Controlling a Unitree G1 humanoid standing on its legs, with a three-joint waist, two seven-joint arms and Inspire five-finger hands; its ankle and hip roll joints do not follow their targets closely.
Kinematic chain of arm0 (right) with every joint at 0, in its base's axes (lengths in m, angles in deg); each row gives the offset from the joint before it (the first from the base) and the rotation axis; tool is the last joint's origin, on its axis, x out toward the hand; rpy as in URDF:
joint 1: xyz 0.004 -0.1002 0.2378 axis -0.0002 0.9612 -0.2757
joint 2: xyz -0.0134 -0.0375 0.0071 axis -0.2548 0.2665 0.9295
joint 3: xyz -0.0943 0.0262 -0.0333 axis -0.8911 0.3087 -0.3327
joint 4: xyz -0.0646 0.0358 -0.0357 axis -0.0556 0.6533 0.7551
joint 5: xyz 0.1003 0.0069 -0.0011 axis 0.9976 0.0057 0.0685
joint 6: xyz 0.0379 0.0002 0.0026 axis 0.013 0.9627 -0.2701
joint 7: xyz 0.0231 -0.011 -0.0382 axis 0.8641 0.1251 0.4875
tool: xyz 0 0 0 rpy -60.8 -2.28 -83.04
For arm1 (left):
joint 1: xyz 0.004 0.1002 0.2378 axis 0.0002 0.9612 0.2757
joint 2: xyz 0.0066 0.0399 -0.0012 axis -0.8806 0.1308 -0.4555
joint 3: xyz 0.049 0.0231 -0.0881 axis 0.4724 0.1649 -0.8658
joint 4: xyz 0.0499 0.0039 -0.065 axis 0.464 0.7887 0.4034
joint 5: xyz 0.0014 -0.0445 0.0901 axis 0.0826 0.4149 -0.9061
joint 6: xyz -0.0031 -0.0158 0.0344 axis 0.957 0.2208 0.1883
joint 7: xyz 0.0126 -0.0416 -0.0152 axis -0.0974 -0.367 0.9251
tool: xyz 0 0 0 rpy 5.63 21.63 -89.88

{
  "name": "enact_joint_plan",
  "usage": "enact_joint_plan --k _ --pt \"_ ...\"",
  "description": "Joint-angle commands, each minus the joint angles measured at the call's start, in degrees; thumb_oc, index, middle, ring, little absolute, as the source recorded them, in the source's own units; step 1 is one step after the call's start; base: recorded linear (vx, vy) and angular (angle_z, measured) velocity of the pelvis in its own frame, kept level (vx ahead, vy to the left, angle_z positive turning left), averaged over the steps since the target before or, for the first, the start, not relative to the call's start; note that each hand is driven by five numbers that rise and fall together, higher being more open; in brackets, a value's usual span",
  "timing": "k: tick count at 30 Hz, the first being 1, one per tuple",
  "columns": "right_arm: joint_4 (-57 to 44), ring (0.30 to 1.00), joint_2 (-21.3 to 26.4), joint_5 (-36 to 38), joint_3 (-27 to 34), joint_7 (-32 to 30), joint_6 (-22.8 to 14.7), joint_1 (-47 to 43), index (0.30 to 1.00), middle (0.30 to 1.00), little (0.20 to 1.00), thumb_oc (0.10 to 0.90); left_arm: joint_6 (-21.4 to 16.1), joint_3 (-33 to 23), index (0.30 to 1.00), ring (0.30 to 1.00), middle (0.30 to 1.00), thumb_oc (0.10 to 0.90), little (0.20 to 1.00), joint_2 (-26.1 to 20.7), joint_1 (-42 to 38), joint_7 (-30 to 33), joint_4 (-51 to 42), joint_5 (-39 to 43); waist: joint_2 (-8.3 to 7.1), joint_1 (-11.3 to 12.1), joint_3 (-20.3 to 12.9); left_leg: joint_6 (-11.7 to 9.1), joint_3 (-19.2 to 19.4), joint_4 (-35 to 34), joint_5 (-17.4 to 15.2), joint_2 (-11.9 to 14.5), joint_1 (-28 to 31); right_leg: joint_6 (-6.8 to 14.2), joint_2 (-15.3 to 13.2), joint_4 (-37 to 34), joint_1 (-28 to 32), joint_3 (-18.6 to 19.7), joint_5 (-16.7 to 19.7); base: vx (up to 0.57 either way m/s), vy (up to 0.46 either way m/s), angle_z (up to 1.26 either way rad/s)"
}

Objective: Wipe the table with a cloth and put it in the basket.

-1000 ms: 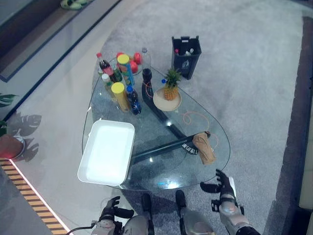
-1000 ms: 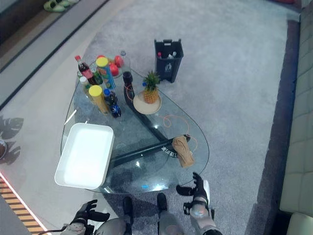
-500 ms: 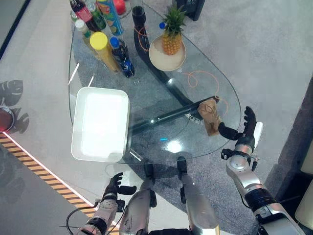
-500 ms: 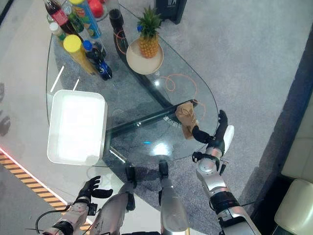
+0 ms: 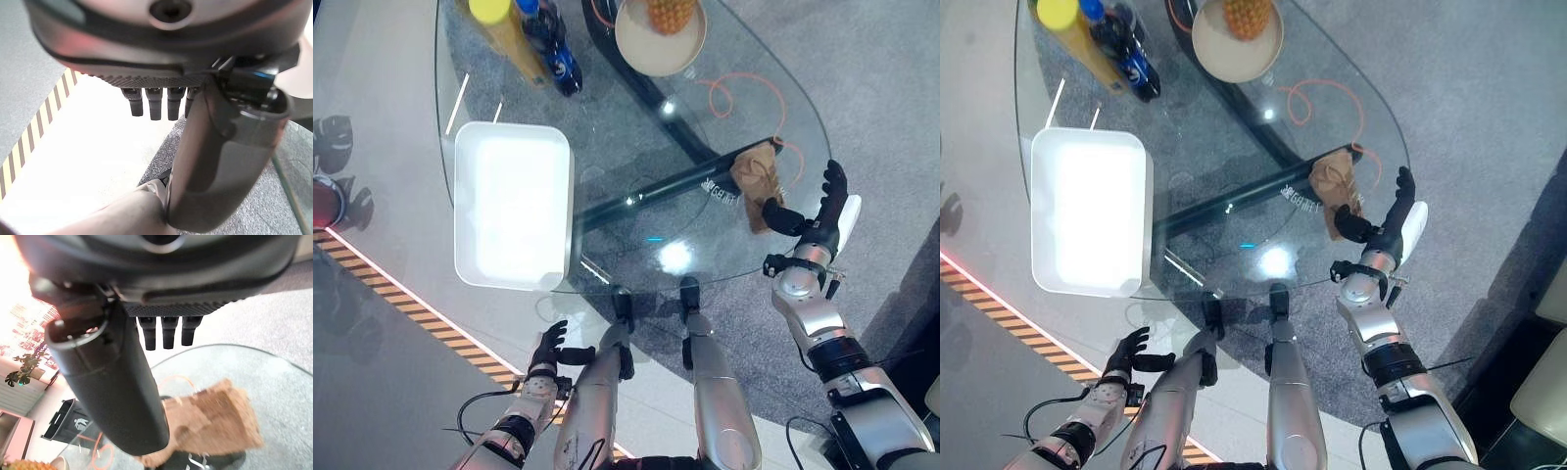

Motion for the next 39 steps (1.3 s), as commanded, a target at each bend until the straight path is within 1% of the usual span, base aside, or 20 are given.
enact_joint_plan --k 1,4,10,16,19,22,25,31,34,37,39 --pt "-8.99 0.9 4.42 -0.8 1.2 -2.89 -1.42 -0.44 0.9 0.9 0.9 0.8 2.06 -0.04 0.9 0.9 0.9 0.8 0.9 2.34 5.28 1.64 1.91 1.45 0.59 -1.26 -1.23 0.25 -7.43 9.72 -5.04 -3.87 -6.17 -2.51 2.2 3.06 -2.41 -5.66 -1.78 0.03 0.015 0.04" --pt "-10.94 0.9 3.61 -1.19 0.56 -2.1 -0.97 -0.01 0.9 0.9 0.9 0.8 2.69 -0.25 0.9 0.9 0.9 0.8 0.9 2.57 5.03 1.5 1.31 1.55 0.27 -1.2 -1.23 0.4 -7.58 10.3 -4.79 -3.84 -7.81 -2.64 2.46 3.89 -4.06 -5.54 -1.59 0.02 0.007 0.05" --pt "-14.2 0.9 2.46 -0.81 0.13 -1.42 -0.48 2.06 0.9 0.9 0.9 0.8 2.3 -0.78 0.9 0.9 0.9 0.8 0.9 2.57 5.36 1.18 1.9 1.25 -0.53 -1.16 -1.23 0.46 -7.76 10.57 -4.58 -3.85 -8.58 -2.51 2.77 4.22 -4.71 -5.49 -1.44 0.02 -0.002 0.01" --pt "-16.43 0.9 0.88 -0.28 1.13 -4.23 -0.89 4.51 0.9 0.9 0.9 0.8 0.73 -1.98 0.9 0.9 0.9 0.8 0.9 2.42 5.51 0.47 3.9 1.76 -1.29 -1.57 -1.23 0.46 -7.83 10.39 -4.58 -3.67 -7.9 -2.33 3.12 4.42 -4.31 -4.88 -1.35 0.01 0.001 0.0" --pt "-15.84 0.9 0.8 -0.76 1.12 -6.26 -0.01 4.82 0.9 0.9 0.9 0.8 0.38 -2.2 0.9 0.9 0.9 0.8 0.9 2.34 5.08 0.17 4.61 2.02 -1.55 -1.6 -1.23 0.44 -7.69 10.44 -4.64 -3.57 -7.52 -2.23 3.17 4.4 -3.88 -4.84 -1.41 0.0 0.0 0.0" --pt "-13.89 0.9 1.89 -1.67 1.38 -7.78 1.12 3.71 0.9 0.9 0.9 0.8 -0.15 -2.42 0.9 0.9 0.9 0.8 0.9 2.22 4.57 -0.42 5.47 1.85 -1.7 -1.45 -1.23 0.37 -7.69 11.35 -4.72 -3.44 -8.18 -2.03 2.97 5.0 -4.4 -5.0 -1.22 0.0 0.0 0.0" --pt "-12.11 0.9 2.79 0.02 1.13 -7.52 1.74 2.15 0.9 0.9 0.9 0.8 0.16 -2.0 0.9 0.9 0.9 0.8 0.9 2.17 3.97 -0.67 5.65 2.0 -1.57 -1.19 -1.23 0.39 -7.82 12.19 -4.82 -3.45 -9.29 -1.94 2.85 5.79 -5.44 -5.17 -1.19 0.0 0.0 0.0" --pt "-8.54 0.9 3.68 0.9 -0.02 -7.34 1.15 -1.19 0.9 0.9 0.9 0.8 0.55 -1.25 0.9 0.9 0.9 0.8 0.9 2.03 3.3 -1.15 6.2 2.7 -0.93 -0.58 -1.23 0.67 -8.24 13.44 -5.21 -3.63 -11.5 -2.09 2.78 7.41 -7.96 -5.42 -1.49 0.01 -0.009 0.0" --pt "-7.42 0.9 4.64 1.64 -1.33 -7.21 1.36 -3.68 0.9 0.9 0.9 0.8 0.09 -1.05 0.9 0.9 0.9 0.8 0.9 1.62 3.39 -1.51 6.28 2.73 -0.62 0.08 -1.23 0.62 -8.38 14.05 -5.05 -3.62 -13.14 -2.26 2.79 7.7 -9.36 -5.72 -1.75 0.0 0.0 0.0" --pt "-6.62 0.9 5.42 1.86 -2.01 -6.47 2.2 -5.65 0.9 0.9 0.9 0.8 -0.19 -0.62 0.9 0.9 0.9 0.8 0.9 1.66 3.19 -1.8 6.27 3.02 -0.25 0.33 -1.23 0.54 -8.8 15.18 -5.09 -3.66 -15.09 -2.22 2.64 8.76 -11.33 -5.86 -1.87 0.0 0.0 0.0" --pt "-6.18 0.9 5.76 2.53 -2.19 -5.62 2.12 -6.58 0.9 0.9 0.9 0.8 -0.16 -0.37 0.9 0.9 0.9 0.8 0.9 1.68 3.07 -1.81 6.09 3.34 -0.04 0.42 -1.23 0.64 -8.92 15.91 -5.28 -3.64 -16.26 -2.21 2.65 9.6 -12.71 -5.79 -1.99 0.0 0.0 0.0"
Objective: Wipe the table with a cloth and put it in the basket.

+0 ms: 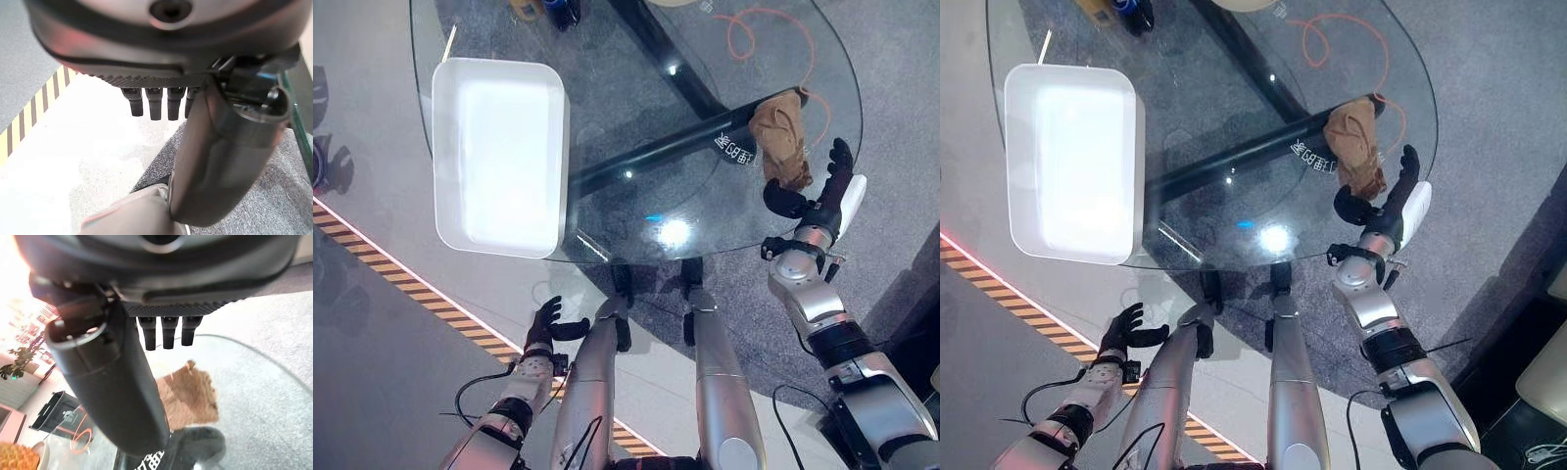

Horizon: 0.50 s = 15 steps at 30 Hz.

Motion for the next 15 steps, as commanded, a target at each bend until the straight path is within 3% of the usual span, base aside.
enact_joint_plan --k 1,9,15 --pt "-4.24 0.9 5.18 0.33 0.52 -0.78 -1.86 -2.71 0.9 0.9 0.9 0.8 2.34 2.4 0.9 0.9 0.9 0.8 0.9 3.05 6.31 -1.03 5.31 -0.23 1.06 0.87 -1.1 -0.86 -7.63 4.38 -2.95 -3.76 -3.07 -1.94 2.94 3.39 -2.44 -5.68 -1.12 0.01 0.01 0.04" --pt "-6.07 0.9 5.06 1.9 -0.53 1.51 -2.87 -3.93 0.9 0.9 0.9 0.8 2.1 2.95 0.9 0.9 0.9 0.8 0.9 3.36 6.12 -0.92 4.98 0.36 1.22 0.94 -1.1 -0.89 -7.4 5.26 -2.84 -3.65 -5.68 -2.0 3.18 4.27 -5.12 -5.46 -1.03 0.0 0.006 0.02" --pt "-3.97 0.9 5.99 3.45 -0.14 -4.52 1.92 -5.91 0.9 0.9 0.9 0.8 2.13 3.45 0.9 0.9 0.9 0.8 0.9 3.19 5.89 -0.71 4.05 1.72 1.71 1.15 -1.1 -0.9 -7.06 6.44 -3.05 -3.62 -8.08 -1.87 3.19 5.07 -7.37 -5.51 -0.89 0.0 0.004 0.01"
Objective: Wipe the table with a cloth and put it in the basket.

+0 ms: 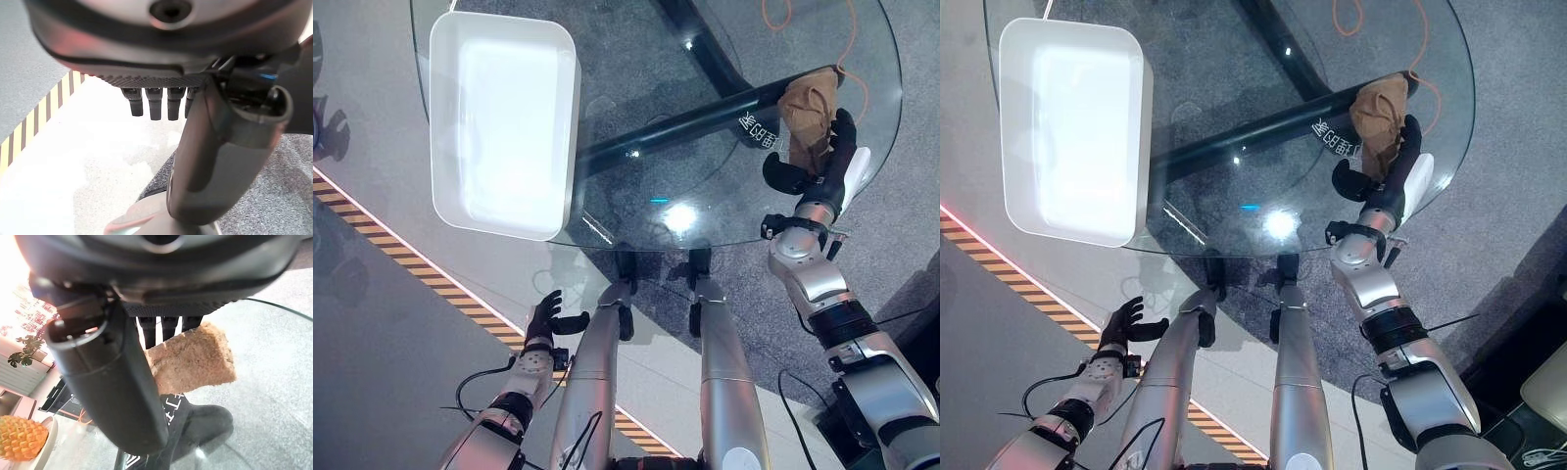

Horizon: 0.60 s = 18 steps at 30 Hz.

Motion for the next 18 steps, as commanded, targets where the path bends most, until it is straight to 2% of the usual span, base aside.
enact_joint_plan --k 1,3,7,13,18 --pt "-3.77 0.9 4.72 1.87 1.01 -5.08 1.46 -1.39 0.9 0.9 0.9 0.8 2.35 3.17 0.9 0.9 0.9 0.8 0.9 3.38 6.97 -0.51 3.57 0.94 1.71 -0.72 -1.11 -0.86 -6.54 3.14 -2.82 -3.53 -2.05 -1.63 3.32 1.15 -1.38 -5.35 -0.12 0.0 0.0 0.0" --pt "-2.45 0.9 5.09 3.6 1.49 -6.59 3.91 -1.75 0.9 0.9 0.9 0.8 2.69 3.56 0.9 0.9 0.9 0.8 0.9 3.33 7.12 -0.08 2.8 1.29 1.88 -0.68 -1.11 -0.88 -6.56 3.4 -2.9 -3.61 -2.88 -1.55 3.3 1.39 -2.28 -5.38 0.1 0.01 0.003 0.02" --pt "0.94 0.9 5.58 6.77 1.64 -8.75 6.26 -2.4 0.9 0.9 0.9 0.8 3.25 4.27 0.9 0.9 0.9 0.8 0.9 3.07 7.06 0.26 1.64 1.74 2.19 -0.48 -1.11 -0.8 -6.49 3.94 -3.04 -3.61 -4.22 -1.53 3.15 1.63 -3.57 -5.43 0.4 0.0 -0.002 0.02" --pt "5.69 0.9 6.02 7.07 2.66 -13.32 7.13 -3.26 0.9 0.9 0.9 0.8 2.74 5.73 0.9 0.9 0.9 0.8 0.9 3.08 7.22 0.75 0.18 2.58 2.77 -0.26 -1.11 -0.81 -6.57 4.3 -3.01 -3.74 -6.05 -1.51 3.04 1.77 -5.27 -5.63 0.9 0.0 -0.006 0.04" --pt "6.42 0.9 6.33 6.1 2.42 -13.25 7.63 -4.05 0.9 0.9 0.9 0.8 2.73 6.31 0.9 0.9 0.9 0.8 0.9 3.14 7.2 1.23 -1.08 3.17 3.22 -0.24 -1.11 -0.89 -6.68 4.28 -2.8 -3.87 -6.98 -1.46 3.16 2.0 -6.36 -5.5 1.08 0.0 0.0 0.0"
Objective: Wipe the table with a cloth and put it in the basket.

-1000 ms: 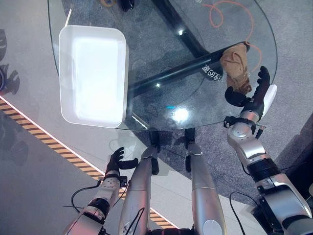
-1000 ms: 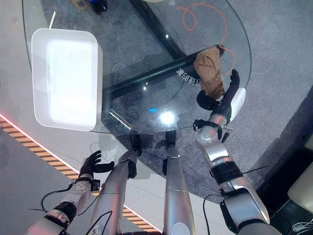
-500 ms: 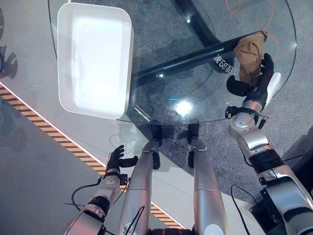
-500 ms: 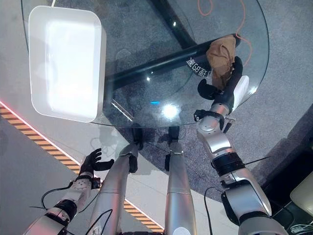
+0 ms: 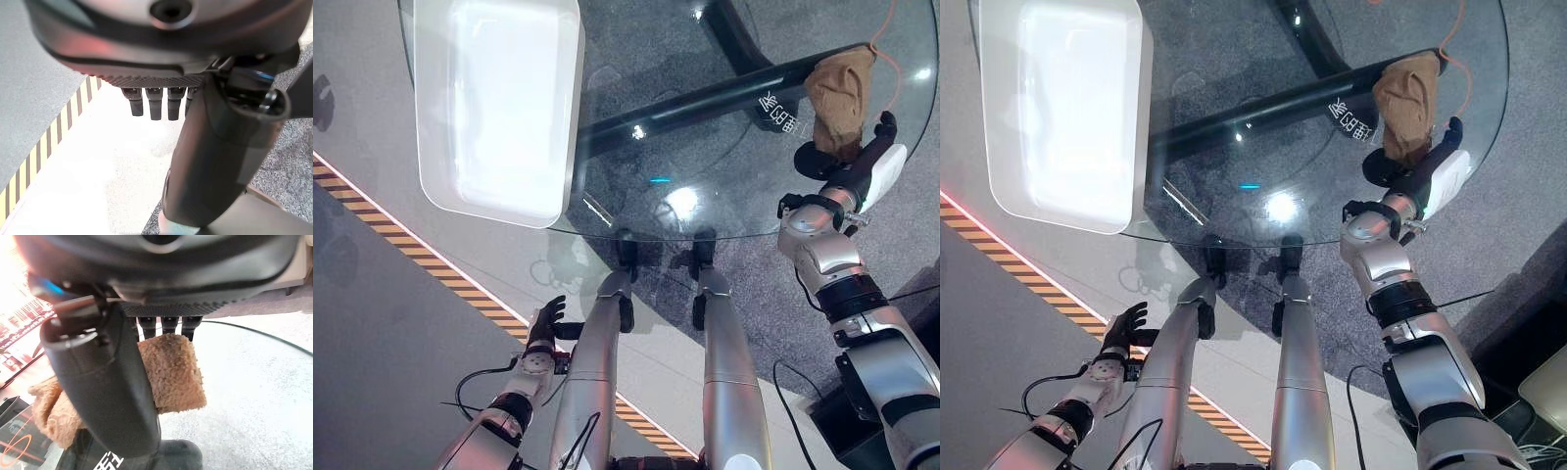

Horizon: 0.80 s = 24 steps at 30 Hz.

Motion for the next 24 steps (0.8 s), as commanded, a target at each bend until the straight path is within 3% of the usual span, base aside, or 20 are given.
enact_joint_plan --k 1,7,13,21,23,24 --pt "-0.54 0.9 5.55 -0.36 1.51 -3.53 1.24 3.14 0.9 0.9 0.9 0.8 0.59 1.28 0.9 0.9 0.9 0.8 0.9 4.36 7.15 0.93 -0.24 1.26 3.23 -0.31 -1.11 -0.84 -5.64 2.8 -2.81 -3.51 -1.81 -1.34 3.66 0.0 -1.4 -4.41 1.75 0.0 0.0 0.0" --pt "1.0 0.9 5.71 0.38 0.8 -4.13 1.25 2.22 0.9 0.9 0.9 0.8 0.19 1.45 0.9 0.9 0.9 0.8 0.9 4.18 7.07 0.71 -0.73 1.54 3.58 -0.12 -1.11 -1.2 -5.79 2.9 -2.66 -3.59 -2.41 -1.29 3.61 0.05 -1.9 -4.55 1.73 0.0 0.0 0.0" --pt "5.66 0.9 5.77 4.78 -1.04 4.43 0.39 -0.99 0.9 0.9 0.9 0.8 0.03 2.1 0.9 0.9 0.9 0.8 0.9 3.85 6.67 0.34 -1.05 2.16 4.04 0.36 -1.11 -1.46 -6.06 3.22 -2.6 -3.58 -3.56 -1.48 3.43 0.42 -3.16 -4.84 1.76 0.0 0.0 0.0" --pt "9.46 0.9 8.18 8.21 -3.13 8.5 -1.43 -5.89 0.9 0.9 0.9 0.8 -0.5 2.81 0.9 0.9 0.9 0.8 0.9 3.57 7.41 0.18 -1.68 3.19 4.52 1.03 -1.11 -1.71 -6.42 4.05 -2.74 -3.77 -5.05 -1.55 3.49 1.39 -4.63 -5.06 1.52 0.0 0.0 0.0" --pt "10.27 0.3 8.41 9.11 -3.31 10.49 -1.26 -6.67 0.3 0.3 0.2 0.1 -0.47 2.81 0.9 0.9 0.9 0.8 0.9 3.54 7.66 0.15 -2.12 3.21 4.66 1.2 -1.11 -1.76 -6.5 4.07 -2.7 -3.78 -5.26 -1.61 3.46 1.4 -4.8 -5.16 1.47 0.0 0.0 0.0" --pt "10.52 0.3 8.69 9.84 -3.7 11.65 -0.69 -7.26 0.3 0.3 0.2 0.1 -0.33 2.83 0.9 0.9 0.9 0.8 0.9 3.54 7.8 0.25 -2.59 3.26 4.73 1.35 -1.11 -1.75 -6.59 3.91 -2.59 -3.81 -5.31 -1.67 3.43 1.33 -4.86 -5.3 1.48 0.0 0.0 0.0"
